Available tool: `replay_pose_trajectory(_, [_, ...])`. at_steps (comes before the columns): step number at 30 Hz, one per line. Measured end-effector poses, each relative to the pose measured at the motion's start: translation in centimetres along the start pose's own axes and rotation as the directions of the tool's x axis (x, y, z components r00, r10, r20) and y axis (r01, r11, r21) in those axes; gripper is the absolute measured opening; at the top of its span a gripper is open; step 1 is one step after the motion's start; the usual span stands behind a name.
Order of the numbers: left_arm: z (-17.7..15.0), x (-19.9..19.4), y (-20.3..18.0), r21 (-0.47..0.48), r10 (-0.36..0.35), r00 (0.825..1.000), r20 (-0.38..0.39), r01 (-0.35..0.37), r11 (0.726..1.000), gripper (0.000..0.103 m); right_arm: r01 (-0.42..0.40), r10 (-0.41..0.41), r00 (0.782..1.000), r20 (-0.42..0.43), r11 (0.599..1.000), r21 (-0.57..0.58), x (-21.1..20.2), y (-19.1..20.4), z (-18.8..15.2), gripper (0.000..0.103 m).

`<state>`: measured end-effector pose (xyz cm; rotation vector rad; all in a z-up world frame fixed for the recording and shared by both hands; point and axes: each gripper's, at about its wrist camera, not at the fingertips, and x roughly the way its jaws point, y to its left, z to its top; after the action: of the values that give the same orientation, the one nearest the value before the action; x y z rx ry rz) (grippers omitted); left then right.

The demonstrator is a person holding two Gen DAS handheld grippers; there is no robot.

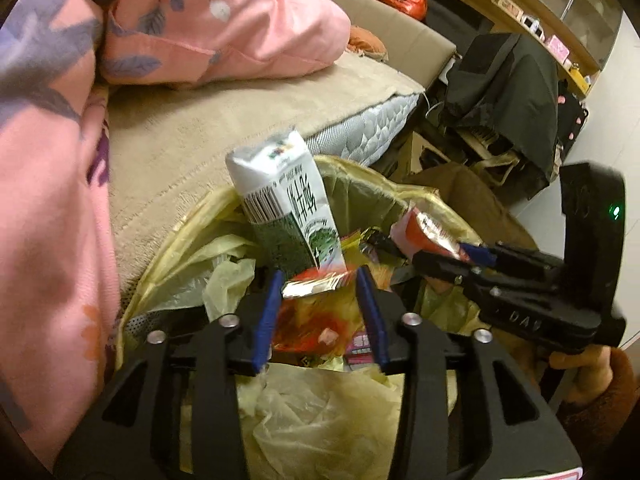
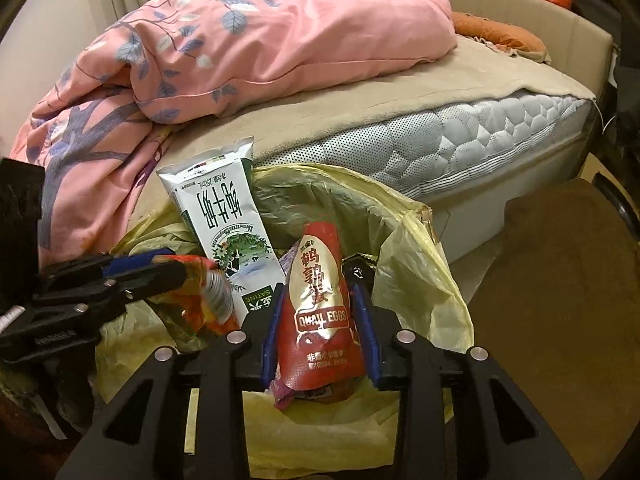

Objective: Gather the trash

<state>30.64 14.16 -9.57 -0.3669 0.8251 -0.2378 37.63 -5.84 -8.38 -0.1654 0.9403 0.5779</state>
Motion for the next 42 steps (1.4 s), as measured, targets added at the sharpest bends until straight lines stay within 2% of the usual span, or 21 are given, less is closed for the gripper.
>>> replay_pose_trajectory(2, [0.4,-0.8,-0.2,0.002,0.005,1.0,0.02,-0.005,1.0,0.045,0.005,-0.005,1.0,0.011,1.0,-0.003,-0.6,0.1,0.0,0.038])
replay_pose_trajectory(5, [1.2,-2.6,-0.7,0.013,0.027,0.998,0.061,-0.027,1.0,0.05,0.022,-0.022,0.999,0.038,1.0,-0.005,-1.9,0.4,0.0,0.039])
replay_pose_trajectory(8, [1.8,-4.3,-1.1,0.01,0.045,0.995,0.092,-0.046,0.999,0.057,0.033,-0.033,0.997,0.071,0.999,0.0,-3.7,0.7,-0.2,0.047])
replay_pose_trajectory(10, [1.8,-5.3,-1.6,0.021,0.061,0.993,0.105,-0.063,0.998,0.065,0.036,-0.036,0.995,0.094,0.999,0.009,-5.1,0.9,-0.7,0.047])
replay_pose_trajectory(13, [1.1,-7.0,-3.2,0.069,0.081,0.989,0.127,-0.09,0.994,0.073,0.047,-0.05,0.991,0.126,0.998,0.028,-7.8,1.3,-2.0,0.049])
replay_pose_trajectory(15, [0.1,-8.3,-4.6,0.101,0.091,0.986,0.136,-0.105,0.989,0.075,0.055,-0.062,0.987,0.149,0.997,0.05,-9.9,1.5,-3.3,0.05])
replay_pose_trajectory(17, [-1.2,-9.5,-6.2,0.139,0.1,0.985,0.141,-0.119,0.983,0.079,0.068,-0.081,0.982,0.173,0.995,0.079,-12.1,1.7,-4.8,0.055])
replay_pose_trajectory(20, [-3.4,-11.1,-7.9,0.185,0.096,0.983,0.154,-0.124,0.975,0.08,0.095,-0.119,0.972,0.203,0.988,0.126,-15.5,2.1,-7.7,0.055])
replay_pose_trajectory(26, [-8.1,-13.8,-11.2,0.24,0.101,0.983,0.156,-0.137,0.961,0.08,0.132,-0.177,0.962,0.208,0.969,0.21,-20.7,3.1,-13.8,0.055])
replay_pose_trajectory(33, [-12.5,-16.1,-14.2,0.291,0.142,0.975,0.169,-0.187,0.938,0.08,0.21,-0.263,0.932,0.249,0.953,0.22,-24.4,5.8,-19.5,0.055])
replay_pose_trajectory(39, [-14.2,-17.9,-15.2,0.294,0.201,0.956,0.211,-0.259,0.92,0.08,0.25,-0.306,0.912,0.272,0.943,0.221,-26.1,7.7,-21.8,0.055])
replay_pose_trajectory(42, [-14.6,-18.6,-15.3,0.289,0.224,0.948,0.227,-0.285,0.914,0.08,0.243,-0.306,0.911,0.278,0.94,0.24,-26.6,8.0,-22.4,0.055])
